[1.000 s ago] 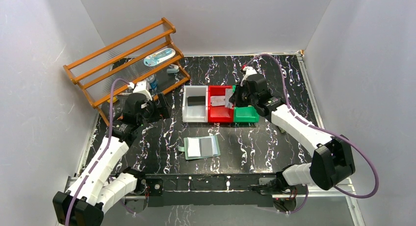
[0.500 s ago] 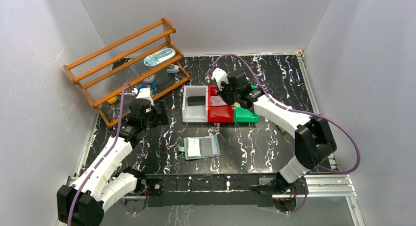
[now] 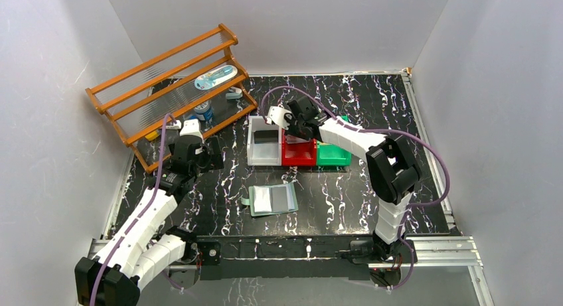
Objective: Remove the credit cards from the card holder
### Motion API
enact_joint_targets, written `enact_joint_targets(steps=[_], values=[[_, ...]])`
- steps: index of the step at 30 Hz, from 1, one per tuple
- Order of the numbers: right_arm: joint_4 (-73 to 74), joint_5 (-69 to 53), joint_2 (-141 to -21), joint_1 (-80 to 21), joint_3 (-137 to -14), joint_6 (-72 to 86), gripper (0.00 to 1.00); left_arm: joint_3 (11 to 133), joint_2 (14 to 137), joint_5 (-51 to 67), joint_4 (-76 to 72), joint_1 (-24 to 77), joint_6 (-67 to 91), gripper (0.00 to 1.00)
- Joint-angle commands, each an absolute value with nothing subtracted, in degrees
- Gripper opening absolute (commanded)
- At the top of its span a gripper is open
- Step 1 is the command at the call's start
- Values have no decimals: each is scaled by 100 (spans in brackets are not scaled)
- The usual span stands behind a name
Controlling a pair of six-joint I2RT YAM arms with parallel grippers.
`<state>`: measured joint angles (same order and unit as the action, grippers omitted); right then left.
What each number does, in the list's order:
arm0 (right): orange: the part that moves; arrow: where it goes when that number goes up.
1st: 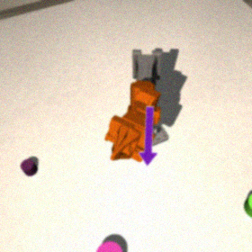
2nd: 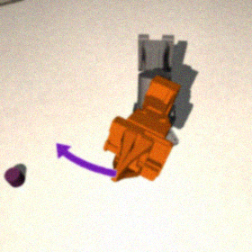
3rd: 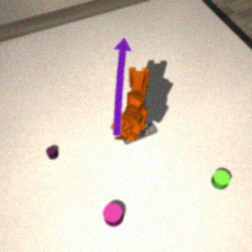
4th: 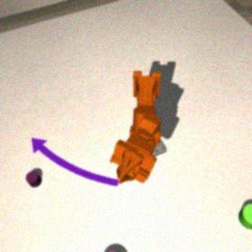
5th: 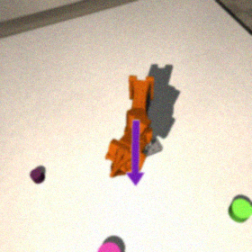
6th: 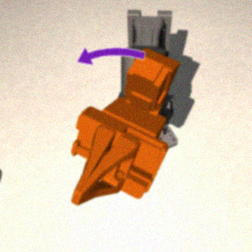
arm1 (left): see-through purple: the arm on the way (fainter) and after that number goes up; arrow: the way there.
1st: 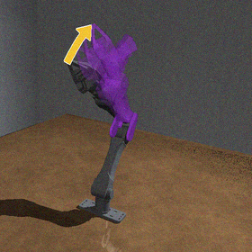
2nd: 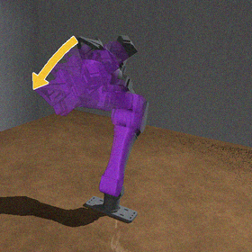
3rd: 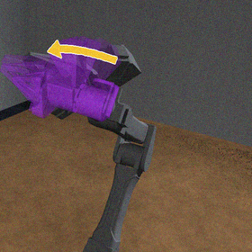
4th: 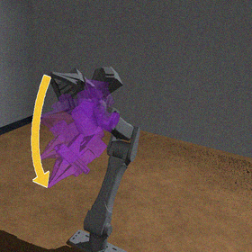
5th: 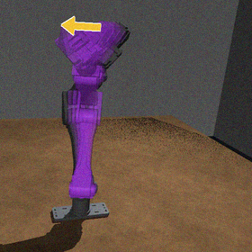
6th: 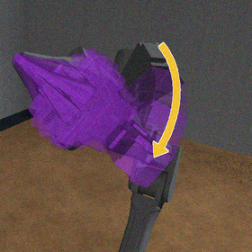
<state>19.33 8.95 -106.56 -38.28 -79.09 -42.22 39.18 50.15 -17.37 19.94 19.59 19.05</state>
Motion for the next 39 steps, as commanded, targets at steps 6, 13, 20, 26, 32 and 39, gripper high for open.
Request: enact_joint_targets(steps=[6,13,20,26,32,39], values=[[1848,1256,-11029,-3956,-8505,-4608,0,4120,4531,-2135,2147,1938,1890,98],[1553,1434,-11190,-3988,-8330,-4821,1,4113,4569,-2080,2144,1934,1857,98],[1367,1426,-11315,-4024,-8188,-4876,4,4113,4561,-2082,2145,1937,1846,98],[1277,1464,-11369,-4024,-8073,-4850,7,4120,4565,-2074,2145,1934,1837,98],[1414,1397,-11337,-4030,-7982,-4737,18,4107,4599,-2040,2136,1935,1828,98],[1343,1268,-11134,-4029,-7765,-4580,38,4118,4638,-2004,2136,1934,1819,98]])
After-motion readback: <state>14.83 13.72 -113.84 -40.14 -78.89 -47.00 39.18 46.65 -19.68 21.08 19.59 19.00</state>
